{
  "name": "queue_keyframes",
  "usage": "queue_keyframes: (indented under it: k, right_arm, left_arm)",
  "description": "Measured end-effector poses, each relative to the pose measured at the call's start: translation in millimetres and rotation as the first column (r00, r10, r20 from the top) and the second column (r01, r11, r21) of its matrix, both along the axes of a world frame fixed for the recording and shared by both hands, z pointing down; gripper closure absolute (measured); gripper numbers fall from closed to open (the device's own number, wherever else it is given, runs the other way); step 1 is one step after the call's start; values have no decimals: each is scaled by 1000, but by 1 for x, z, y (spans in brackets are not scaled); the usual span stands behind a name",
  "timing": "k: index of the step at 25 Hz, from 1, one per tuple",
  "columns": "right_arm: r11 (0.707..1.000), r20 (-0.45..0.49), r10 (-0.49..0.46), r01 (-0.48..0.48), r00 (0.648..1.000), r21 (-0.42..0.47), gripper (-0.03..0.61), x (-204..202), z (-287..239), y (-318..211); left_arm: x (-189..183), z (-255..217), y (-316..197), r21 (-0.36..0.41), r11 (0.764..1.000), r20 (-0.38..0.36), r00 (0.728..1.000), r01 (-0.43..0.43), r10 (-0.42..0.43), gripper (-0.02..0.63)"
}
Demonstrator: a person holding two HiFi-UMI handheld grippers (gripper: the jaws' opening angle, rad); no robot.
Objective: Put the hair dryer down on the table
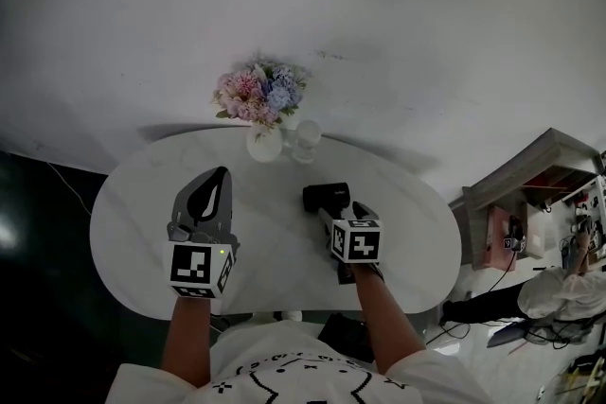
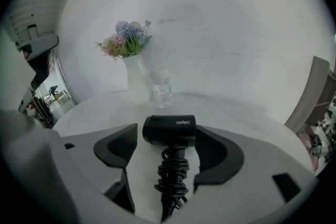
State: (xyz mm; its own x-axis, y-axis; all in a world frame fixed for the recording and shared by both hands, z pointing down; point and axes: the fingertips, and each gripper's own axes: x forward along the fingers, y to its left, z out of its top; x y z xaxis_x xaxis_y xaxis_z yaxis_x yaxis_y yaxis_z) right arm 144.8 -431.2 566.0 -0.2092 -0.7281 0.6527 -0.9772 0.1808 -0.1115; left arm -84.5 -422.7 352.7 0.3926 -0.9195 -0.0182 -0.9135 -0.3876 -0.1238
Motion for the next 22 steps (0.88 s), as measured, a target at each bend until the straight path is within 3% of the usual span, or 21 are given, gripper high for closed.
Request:
queue_keyframes:
  k: [11, 19, 22]
  right_arm:
    - [975, 47, -27, 16, 999, 221, 278, -2, -98, 7]
    - [914, 31, -6, -7, 1000, 405, 398, 6, -180, 16]
    - [874, -30, 19, -2, 999, 486, 491, 11, -210, 20]
  left_arm:
    - [4, -28, 7, 74, 997, -7, 1000, -11, 12, 594]
    - [10, -43, 7, 113, 993, -29, 999, -29, 32, 594]
    - [14, -50, 8, 131, 991, -33, 999, -35, 40, 594]
